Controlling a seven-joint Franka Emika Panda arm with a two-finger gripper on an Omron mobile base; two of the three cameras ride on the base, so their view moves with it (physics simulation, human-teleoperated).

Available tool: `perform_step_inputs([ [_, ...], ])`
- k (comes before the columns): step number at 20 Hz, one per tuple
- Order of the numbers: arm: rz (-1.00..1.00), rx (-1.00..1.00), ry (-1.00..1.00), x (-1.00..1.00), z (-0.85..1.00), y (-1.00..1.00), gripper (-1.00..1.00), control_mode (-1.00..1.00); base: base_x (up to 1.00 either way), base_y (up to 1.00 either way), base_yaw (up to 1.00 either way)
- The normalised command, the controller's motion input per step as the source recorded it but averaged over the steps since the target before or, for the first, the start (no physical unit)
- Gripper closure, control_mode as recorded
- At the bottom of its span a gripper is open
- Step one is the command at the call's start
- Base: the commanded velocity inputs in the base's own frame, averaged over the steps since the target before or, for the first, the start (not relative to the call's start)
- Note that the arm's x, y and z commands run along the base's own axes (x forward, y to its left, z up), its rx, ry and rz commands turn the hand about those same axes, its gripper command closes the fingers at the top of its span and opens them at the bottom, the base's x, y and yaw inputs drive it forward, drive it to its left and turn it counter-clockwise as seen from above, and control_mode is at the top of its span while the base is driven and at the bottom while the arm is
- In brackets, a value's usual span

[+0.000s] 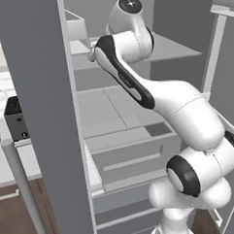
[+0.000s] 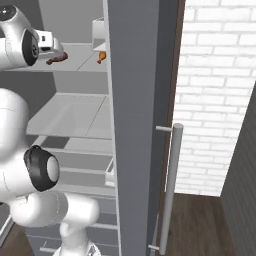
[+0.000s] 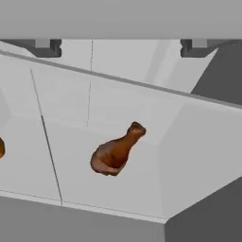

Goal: Place one avocado and one chicken drumstick in each tupperware on the nearby counter, to pack two identical lunches.

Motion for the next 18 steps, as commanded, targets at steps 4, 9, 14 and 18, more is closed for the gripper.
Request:
perform_step_inputs([
  [4, -0.01, 0.00, 0.00, 0.95, 0.00, 0.27, -1.00, -1.00, 0.00, 0.00, 0.00],
  [9, -0.01, 0.00, 0.07, 0.54, -0.15, 0.15, -1.00, -1.00, 0.00, 0.00, 0.00],
  [14, 0.00, 0.00, 0.08, 0.40, -0.12, 0.02, -1.00, -1.00, 0.00, 0.00, 0.00],
  [18, -0.01, 0.00, 0.01, 0.37, -0.04, 0.07, -1.00, -1.00, 0.00, 0.00, 0.00],
])
